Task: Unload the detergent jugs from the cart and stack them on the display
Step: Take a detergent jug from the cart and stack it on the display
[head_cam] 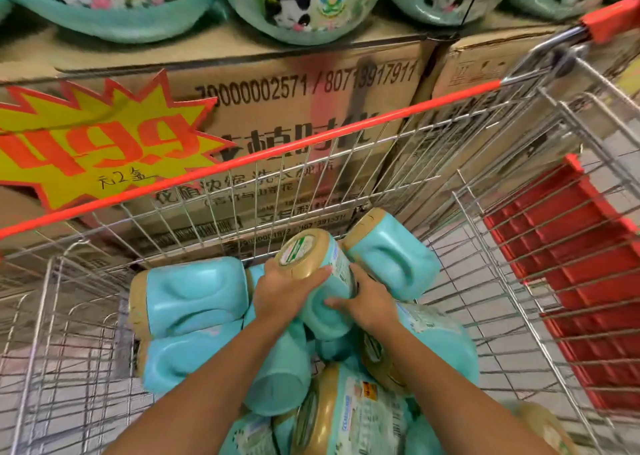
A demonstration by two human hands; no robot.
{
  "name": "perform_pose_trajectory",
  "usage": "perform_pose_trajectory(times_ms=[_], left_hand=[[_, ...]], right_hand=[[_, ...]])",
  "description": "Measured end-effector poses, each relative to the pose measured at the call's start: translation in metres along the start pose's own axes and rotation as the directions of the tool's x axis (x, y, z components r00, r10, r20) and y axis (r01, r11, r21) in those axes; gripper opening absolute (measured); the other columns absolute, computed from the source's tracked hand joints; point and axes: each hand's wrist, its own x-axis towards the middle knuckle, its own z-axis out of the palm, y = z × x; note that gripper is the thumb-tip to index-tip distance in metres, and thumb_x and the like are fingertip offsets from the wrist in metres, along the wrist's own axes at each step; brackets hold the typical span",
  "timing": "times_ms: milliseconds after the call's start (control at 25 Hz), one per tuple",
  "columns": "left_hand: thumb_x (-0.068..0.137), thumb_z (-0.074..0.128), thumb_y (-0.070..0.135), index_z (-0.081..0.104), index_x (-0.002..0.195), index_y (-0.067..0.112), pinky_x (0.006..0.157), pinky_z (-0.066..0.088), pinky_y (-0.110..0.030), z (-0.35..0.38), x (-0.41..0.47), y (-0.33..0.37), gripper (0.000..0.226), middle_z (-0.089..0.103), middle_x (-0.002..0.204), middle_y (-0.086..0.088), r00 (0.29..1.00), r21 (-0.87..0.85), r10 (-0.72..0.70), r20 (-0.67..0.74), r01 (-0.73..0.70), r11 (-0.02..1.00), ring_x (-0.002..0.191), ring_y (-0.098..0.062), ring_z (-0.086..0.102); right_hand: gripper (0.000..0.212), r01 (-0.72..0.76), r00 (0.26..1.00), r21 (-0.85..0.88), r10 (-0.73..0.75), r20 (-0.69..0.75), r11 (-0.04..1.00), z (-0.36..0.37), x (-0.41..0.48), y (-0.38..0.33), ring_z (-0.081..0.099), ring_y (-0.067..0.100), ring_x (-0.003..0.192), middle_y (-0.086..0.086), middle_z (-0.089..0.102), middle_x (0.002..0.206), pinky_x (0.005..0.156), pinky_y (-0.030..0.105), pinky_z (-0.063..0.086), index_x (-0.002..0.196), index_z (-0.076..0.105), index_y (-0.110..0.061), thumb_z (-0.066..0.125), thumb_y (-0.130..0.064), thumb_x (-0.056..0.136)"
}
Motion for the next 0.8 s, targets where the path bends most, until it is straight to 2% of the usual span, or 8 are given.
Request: perform_pose_trajectory(times_ms=[160,240,320,440,560,640,720,800], left_hand=[[0.036,0.077,0.071,0.057,0.111,0.023,0.088,0.051,-0.036,-0.036,-0.031,0.004,0.091,0.07,0.105,0.001,0.998,-0.302,-0.011,-0.061,-0.008,0.953,0.096,-0.023,0.065],[0.039,0.084,0.06,0.062,0.109,0.018,0.089,0.053,-0.041,-0.068,-0.049,0.003,0.084,0.072,0.103,-0.002,0.999,-0.511,0.043,-0.017,-0.046,0.858,0.096,-0.024,0.068],[0.047,0.087,0.048,0.063,0.115,0.014,0.086,0.055,-0.042,-0.106,-0.067,0.001,0.08,0.072,0.104,-0.006,0.991,-0.636,0.128,0.043,-0.072,0.768,0.093,-0.024,0.068],[0.064,0.075,0.026,0.058,0.124,0.008,0.07,0.056,-0.032,-0.157,-0.092,0.001,0.065,0.07,0.095,-0.009,0.968,-0.762,0.243,0.067,-0.108,0.639,0.077,-0.019,0.068],[0.069,0.059,0.017,0.057,0.116,0.003,0.072,0.052,-0.033,-0.192,-0.115,0.008,0.048,0.067,0.087,-0.01,0.927,-0.822,0.363,0.09,-0.137,0.553,0.073,-0.024,0.063],[0.068,0.056,0.015,0.057,0.109,0.004,0.065,0.054,-0.027,-0.206,-0.128,0.011,0.042,0.068,0.079,-0.006,0.919,-0.846,0.388,0.069,-0.152,0.511,0.066,-0.02,0.064],[0.067,0.057,0.015,0.055,0.119,0.003,0.065,0.055,-0.027,-0.216,-0.138,0.01,0.053,0.068,0.083,-0.008,0.927,-0.866,0.374,0.039,-0.155,0.475,0.068,-0.02,0.065],[0.064,0.067,0.016,0.055,0.124,0.006,0.063,0.056,-0.027,-0.223,-0.145,0.011,0.062,0.067,0.086,-0.009,0.936,-0.869,0.352,-0.011,-0.183,0.46,0.067,-0.019,0.064]], right_hand=[[0.078,0.16,0.984,0.106,-0.149,-0.101,0.981,-0.008,-0.035,-0.026,0.054,0.02,0.12,-0.001,0.058,0.13,0.101,0.036,0.043,0.138,0.049,-0.02,0.079,-0.05,0.072],[0.074,0.255,0.96,0.122,-0.236,-0.152,0.959,-0.018,-0.059,-0.044,0.044,0.019,0.125,0.0,0.05,0.134,0.108,0.037,0.035,0.138,0.049,-0.021,0.076,-0.05,0.075],[0.065,0.278,0.956,0.29,-0.234,-0.178,0.916,-0.037,-0.078,-0.064,0.04,0.016,0.128,-0.003,0.046,0.134,0.11,0.036,0.034,0.133,0.051,-0.027,0.075,-0.05,0.076],[0.073,0.149,0.989,0.654,-0.117,-0.093,0.741,-0.069,-0.104,-0.096,0.047,0.013,0.127,-0.008,0.045,0.137,0.101,0.033,0.043,0.13,0.044,-0.04,0.082,-0.045,0.068],[0.074,0.062,0.969,0.852,-0.236,0.073,0.519,-0.073,-0.13,-0.122,0.063,0.012,0.105,-0.004,0.06,0.125,0.085,0.033,0.054,0.13,0.049,-0.03,0.078,-0.038,0.063],[0.058,0.108,0.951,0.886,-0.308,0.041,0.452,-0.065,-0.146,-0.138,0.064,0.021,0.106,0.007,0.065,0.122,0.091,0.039,0.053,0.126,0.054,-0.022,0.074,-0.03,0.071],[0.053,0.199,0.954,0.84,-0.297,-0.047,0.504,-0.063,-0.162,-0.152,0.057,0.022,0.12,0.011,0.057,0.136,0.104,0.042,0.046,0.132,0.05,-0.021,0.07,-0.026,0.083],[0.066,0.455,0.89,0.558,-0.352,-0.289,0.694,-0.065,-0.179,-0.161,0.041,0.014,0.136,0.003,0.042,0.148,0.115,0.034,0.032,0.141,0.038,-0.025,0.068,-0.039,0.084]])
